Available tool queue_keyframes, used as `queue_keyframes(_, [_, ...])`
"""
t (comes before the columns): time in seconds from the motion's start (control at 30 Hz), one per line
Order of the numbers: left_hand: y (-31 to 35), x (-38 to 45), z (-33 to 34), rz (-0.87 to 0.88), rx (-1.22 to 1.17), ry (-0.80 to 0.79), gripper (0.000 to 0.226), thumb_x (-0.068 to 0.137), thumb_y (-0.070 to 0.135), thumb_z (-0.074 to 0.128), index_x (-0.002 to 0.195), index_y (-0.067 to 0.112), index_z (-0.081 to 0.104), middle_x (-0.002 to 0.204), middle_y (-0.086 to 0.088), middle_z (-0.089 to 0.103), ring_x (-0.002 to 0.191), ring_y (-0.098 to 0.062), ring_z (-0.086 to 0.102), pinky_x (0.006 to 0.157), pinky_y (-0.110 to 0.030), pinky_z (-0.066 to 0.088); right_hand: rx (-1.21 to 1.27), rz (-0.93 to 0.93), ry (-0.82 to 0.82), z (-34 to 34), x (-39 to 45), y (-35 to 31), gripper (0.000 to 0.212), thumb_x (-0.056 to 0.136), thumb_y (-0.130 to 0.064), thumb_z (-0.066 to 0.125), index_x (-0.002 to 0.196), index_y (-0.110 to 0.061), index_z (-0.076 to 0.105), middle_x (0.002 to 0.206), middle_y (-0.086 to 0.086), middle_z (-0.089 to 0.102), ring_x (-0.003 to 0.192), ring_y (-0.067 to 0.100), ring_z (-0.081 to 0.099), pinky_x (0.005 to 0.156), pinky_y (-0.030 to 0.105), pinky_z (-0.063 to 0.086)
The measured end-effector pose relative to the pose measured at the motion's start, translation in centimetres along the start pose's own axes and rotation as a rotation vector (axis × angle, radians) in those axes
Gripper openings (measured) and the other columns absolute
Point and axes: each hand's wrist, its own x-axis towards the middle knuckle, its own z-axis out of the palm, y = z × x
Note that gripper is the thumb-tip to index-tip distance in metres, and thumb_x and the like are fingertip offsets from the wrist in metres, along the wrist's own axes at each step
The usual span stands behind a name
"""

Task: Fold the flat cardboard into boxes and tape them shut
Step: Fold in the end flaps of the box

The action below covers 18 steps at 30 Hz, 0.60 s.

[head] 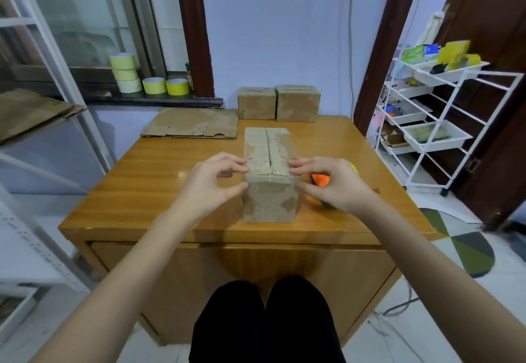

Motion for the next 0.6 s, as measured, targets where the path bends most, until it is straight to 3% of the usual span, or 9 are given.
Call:
queue_keyframes(0.1, [0.0,0.1,0.4,0.001,0.003,0.033,0.022,0.075,0.012,0.078,0.093,0.024,0.072,0.106,0.017,0.063,0.1,-0.005,0.061,0.089,-0.028,0.053,0.002,-0.014,0.064,0.3,0.1,0.2,0.026,0.076,-0.005,0.078,0.101,-0.011,0.074,0.115,0.002,0.068,0.117,0.004,0.057,0.104,0.022,0.042])
queue_keyframes(0.23, [0.3,0.2,0.6,-0.005,0.01,0.073,0.004,0.082,0.019,0.072,0.085,0.018,0.074,0.098,0.019,0.063,0.095,-0.002,0.062,0.087,-0.026,0.053,0.026,-0.024,0.066,0.4,0.3,0.2,0.024,0.075,-0.008,0.079,0.099,-0.01,0.075,0.112,0.001,0.069,0.114,0.005,0.058,0.102,0.019,0.042])
queue_keyframes(0.33, [0.5,0.4,0.3,-0.023,0.03,0.07,0.013,0.087,0.024,0.065,0.08,0.018,0.074,0.096,0.022,0.063,0.093,0.002,0.06,0.086,-0.025,0.051,0.054,-0.007,0.049,0.3,0.4,0.2,0.022,0.078,-0.01,0.077,0.099,-0.009,0.075,0.112,0.003,0.069,0.115,0.006,0.059,0.102,0.019,0.043])
queue_keyframes(0.43, [0.4,0.1,0.2,0.0,0.042,0.019,0.015,0.083,0.033,0.068,0.09,0.021,0.073,0.102,0.021,0.062,0.098,0.001,0.06,0.09,-0.023,0.049,0.056,-0.009,0.058,0.5,0.2,0.2,0.018,0.082,-0.011,0.074,0.1,-0.008,0.075,0.112,0.004,0.069,0.115,0.006,0.059,0.101,0.019,0.043])
queue_keyframes(0.5, [0.1,-0.3,0.1,-0.004,-0.002,-0.022,0.028,0.077,0.041,0.068,0.098,0.022,0.071,0.109,0.018,0.061,0.104,-0.001,0.059,0.093,-0.023,0.049,0.045,-0.011,0.098,0.7,0.2,0.2,0.013,0.085,-0.012,0.07,0.096,-0.008,0.076,0.11,0.004,0.07,0.112,0.004,0.059,0.099,0.018,0.044])
queue_keyframes(0.6, [-0.4,-0.4,0.2,0.006,0.026,-0.035,0.031,0.075,0.034,0.075,0.101,0.019,0.069,0.112,0.016,0.06,0.106,-0.004,0.059,0.094,-0.024,0.049,-0.018,-0.029,0.135,1.1,0.5,0.2,0.01,0.086,-0.014,0.07,0.091,-0.009,0.077,0.106,0.002,0.072,0.109,0.007,0.063,0.098,0.025,0.048])
